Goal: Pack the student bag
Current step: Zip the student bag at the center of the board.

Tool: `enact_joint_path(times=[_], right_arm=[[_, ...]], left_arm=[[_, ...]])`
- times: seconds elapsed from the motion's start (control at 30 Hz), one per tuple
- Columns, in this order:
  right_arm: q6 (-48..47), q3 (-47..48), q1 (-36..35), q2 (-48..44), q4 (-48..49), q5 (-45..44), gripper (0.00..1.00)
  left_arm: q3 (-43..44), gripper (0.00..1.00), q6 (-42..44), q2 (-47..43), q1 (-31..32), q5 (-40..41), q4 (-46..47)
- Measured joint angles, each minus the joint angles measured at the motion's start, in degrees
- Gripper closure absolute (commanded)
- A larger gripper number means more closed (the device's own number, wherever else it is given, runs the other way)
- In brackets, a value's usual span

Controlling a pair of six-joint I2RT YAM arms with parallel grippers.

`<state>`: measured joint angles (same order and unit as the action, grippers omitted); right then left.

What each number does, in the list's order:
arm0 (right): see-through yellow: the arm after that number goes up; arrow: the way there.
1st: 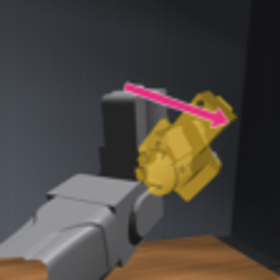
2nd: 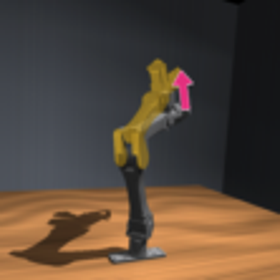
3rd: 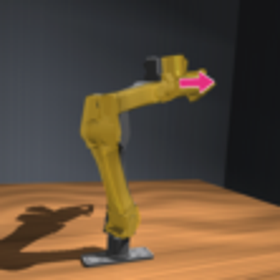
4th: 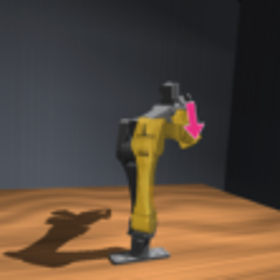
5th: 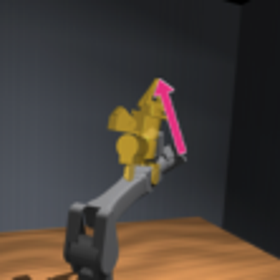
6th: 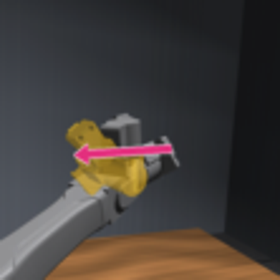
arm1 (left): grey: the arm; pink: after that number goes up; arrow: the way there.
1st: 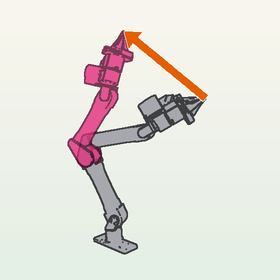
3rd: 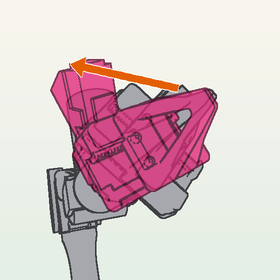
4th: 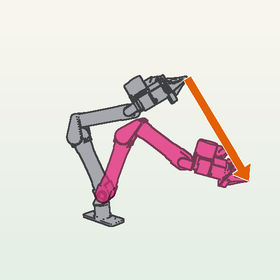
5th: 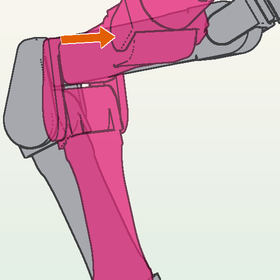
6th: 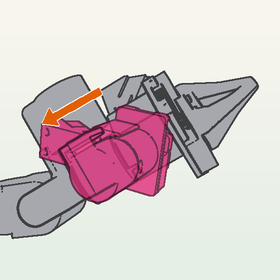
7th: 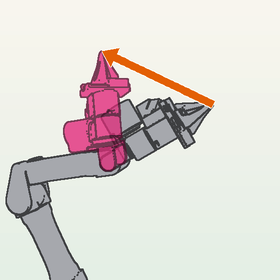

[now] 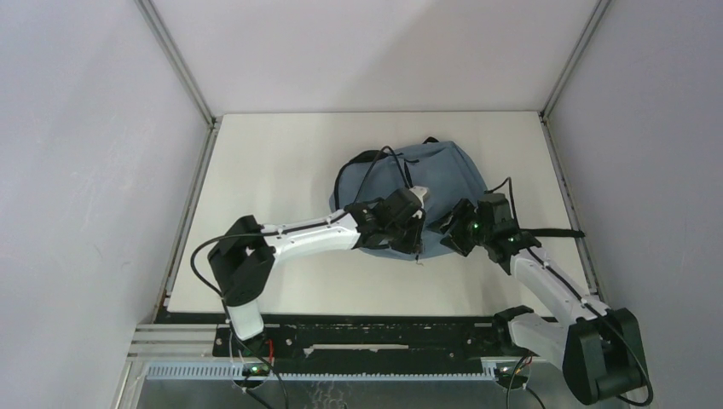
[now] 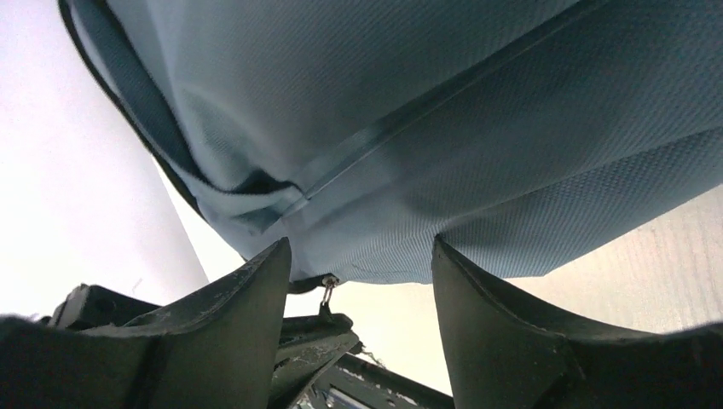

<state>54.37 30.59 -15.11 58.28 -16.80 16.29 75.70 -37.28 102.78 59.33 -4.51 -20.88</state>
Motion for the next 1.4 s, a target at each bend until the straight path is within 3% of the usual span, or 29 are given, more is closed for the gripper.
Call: enact_joint_path(times=[0.03, 0.13, 0.17, 0.37, 0.7, 0.97, 1.0, 1.03, 1.07, 1.1, 1.13, 1.23, 1.27, 1.4], right_arm=[[0.31, 0.0, 0.07, 0.85, 0.5, -0.28, 0.46], [0.83, -0.07, 0.81, 3.08, 0.87, -1.09, 0.98], [0.72, -0.17, 1.29, 3.56, 0.94, -1.03, 1.0], [-0.46, -0.24, 4.9, 3.78, 0.76, 1.77, 1.0], [-10.8, 0.13, 10.54, -0.87, -2.38, 2.54, 1.0], [-19.23, 6.69, 14.4, 3.06, -5.64, -11.91, 1.0], [-19.74, 7.19, 14.43, 3.1, -5.6, -12.28, 0.9], [-20.26, 7.67, 14.53, 3.1, -5.46, -12.2, 0.71], [-20.63, 7.98, 14.56, 3.04, -5.29, -11.76, 0.58], [-20.92, 8.17, 14.4, 2.93, -5.22, -11.02, 0.48], [-20.65, 8.2, 14.05, 2.64, -5.18, -10.62, 0.42], [-20.7, 8.2, 10.69, -0.07, -5.51, -9.07, 0.36], [-20.22, 8.2, 9.18, -1.25, -5.62, -8.59, 0.36], [-14.97, 6.8, 1.6, -6.73, -4.85, -7.19, 0.35]], left_arm=[[-0.57, 1.0, 0.28, -0.07, -0.2, -0.26, 0.13], [-3.48, 1.0, 1.29, -0.94, -0.76, -0.46, 0.79], [-4.33, 1.0, 1.49, -1.36, -1.01, -0.46, 0.98], [-9.84, 1.0, 1.92, -5.77, -2.12, -0.37, 4.46], [-21.75, 1.0, 1.75, -19.06, -8.44, -2.29, 9.05], [-29.24, 1.0, 4.02, -27.32, -10.45, -2.45, 2.73], [-29.88, 1.0, 4.31, -28.02, -10.51, -2.8, 2.14], [-30.27, 1.0, 4.52, -28.5, -10.56, -3.32, 1.36], [-30.32, 1.0, 4.79, -28.59, -10.56, -3.82, 0.76], [-30.32, 1.0, 4.92, -28.55, -10.56, -4.46, 0.5], [-30.29, 1.0, 5.2, -28.55, -10.56, -4.96, 0.22], [-30.27, 1.0, 5.68, -28.52, -10.56, -5.57, 0.13], [-30.27, 0.92, 5.77, -28.5, -10.56, -5.7, 0.13], [-30.25, 0.43, 6.05, -28.44, -10.56, -5.55, -0.94]])
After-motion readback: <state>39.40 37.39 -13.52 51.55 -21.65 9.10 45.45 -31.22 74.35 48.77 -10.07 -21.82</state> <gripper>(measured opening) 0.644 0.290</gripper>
